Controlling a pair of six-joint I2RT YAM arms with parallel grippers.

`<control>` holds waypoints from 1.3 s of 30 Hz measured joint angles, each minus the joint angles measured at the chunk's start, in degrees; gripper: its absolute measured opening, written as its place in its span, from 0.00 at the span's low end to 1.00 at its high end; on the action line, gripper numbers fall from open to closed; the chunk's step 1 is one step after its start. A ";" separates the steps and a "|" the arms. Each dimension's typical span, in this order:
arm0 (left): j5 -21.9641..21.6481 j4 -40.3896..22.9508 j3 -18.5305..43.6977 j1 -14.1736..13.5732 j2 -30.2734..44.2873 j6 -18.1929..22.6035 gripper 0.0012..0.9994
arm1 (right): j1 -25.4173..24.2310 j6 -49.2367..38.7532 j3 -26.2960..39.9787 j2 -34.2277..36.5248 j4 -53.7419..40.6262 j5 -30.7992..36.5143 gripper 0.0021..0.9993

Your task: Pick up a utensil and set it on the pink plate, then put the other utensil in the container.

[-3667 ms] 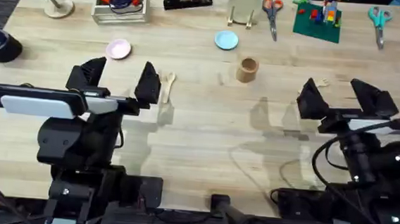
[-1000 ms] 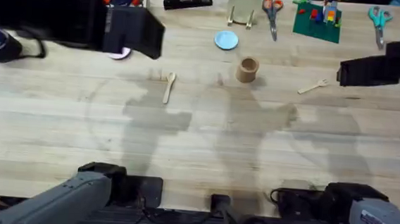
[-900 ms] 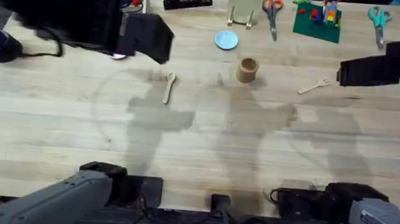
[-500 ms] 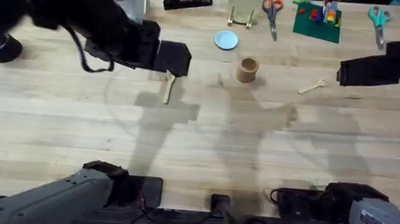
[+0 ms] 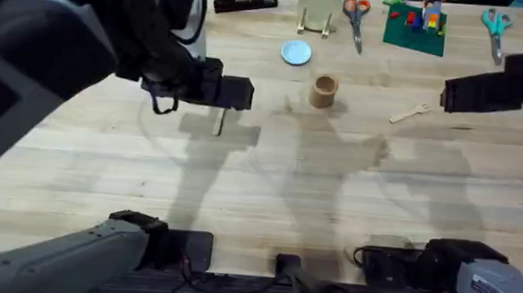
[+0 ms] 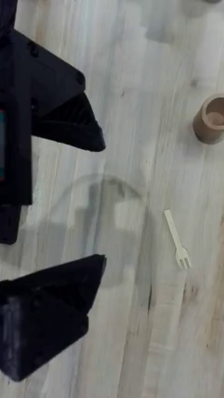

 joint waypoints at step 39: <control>-5.03 13.05 -0.15 0.00 22.17 -1.44 0.99 | 0.00 0.02 0.00 0.00 0.00 0.00 1.00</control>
